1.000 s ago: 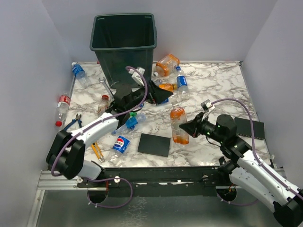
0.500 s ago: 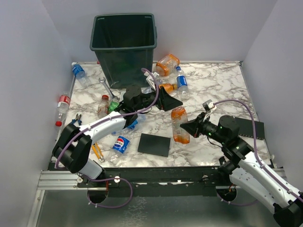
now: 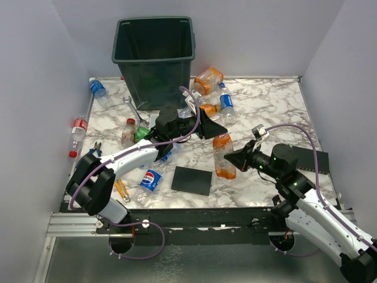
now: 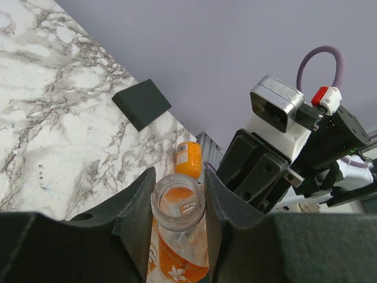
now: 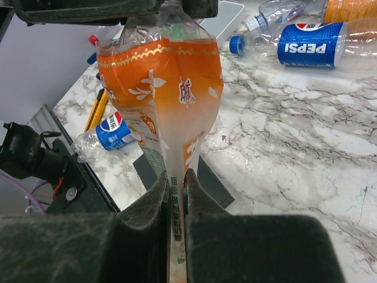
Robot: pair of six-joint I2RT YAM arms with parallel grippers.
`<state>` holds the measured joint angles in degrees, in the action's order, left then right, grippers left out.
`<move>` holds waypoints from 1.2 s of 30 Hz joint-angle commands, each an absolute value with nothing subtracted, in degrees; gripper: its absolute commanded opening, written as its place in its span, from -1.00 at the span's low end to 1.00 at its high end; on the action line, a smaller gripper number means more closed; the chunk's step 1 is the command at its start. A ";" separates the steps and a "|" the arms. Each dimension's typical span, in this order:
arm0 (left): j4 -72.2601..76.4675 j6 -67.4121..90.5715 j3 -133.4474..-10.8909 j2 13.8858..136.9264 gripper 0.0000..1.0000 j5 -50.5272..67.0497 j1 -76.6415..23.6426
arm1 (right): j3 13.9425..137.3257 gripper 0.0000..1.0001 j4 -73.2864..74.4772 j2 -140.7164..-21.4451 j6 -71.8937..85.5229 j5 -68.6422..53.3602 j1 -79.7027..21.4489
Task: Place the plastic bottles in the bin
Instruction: Pick up the plastic bottle at the center of the board.
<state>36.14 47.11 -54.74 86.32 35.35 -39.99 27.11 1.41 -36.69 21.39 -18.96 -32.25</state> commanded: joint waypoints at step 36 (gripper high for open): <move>17.12 4.55 -81.68 78.33 -1.00 -8.30 -37.91 | 40.08 1.00 9.23 -29.63 29.88 -8.50 -32.43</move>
<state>17.37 18.02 -75.07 78.15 8.40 -38.94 39.22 6.96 -31.92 27.97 -14.70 -32.25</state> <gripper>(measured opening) 0.354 0.996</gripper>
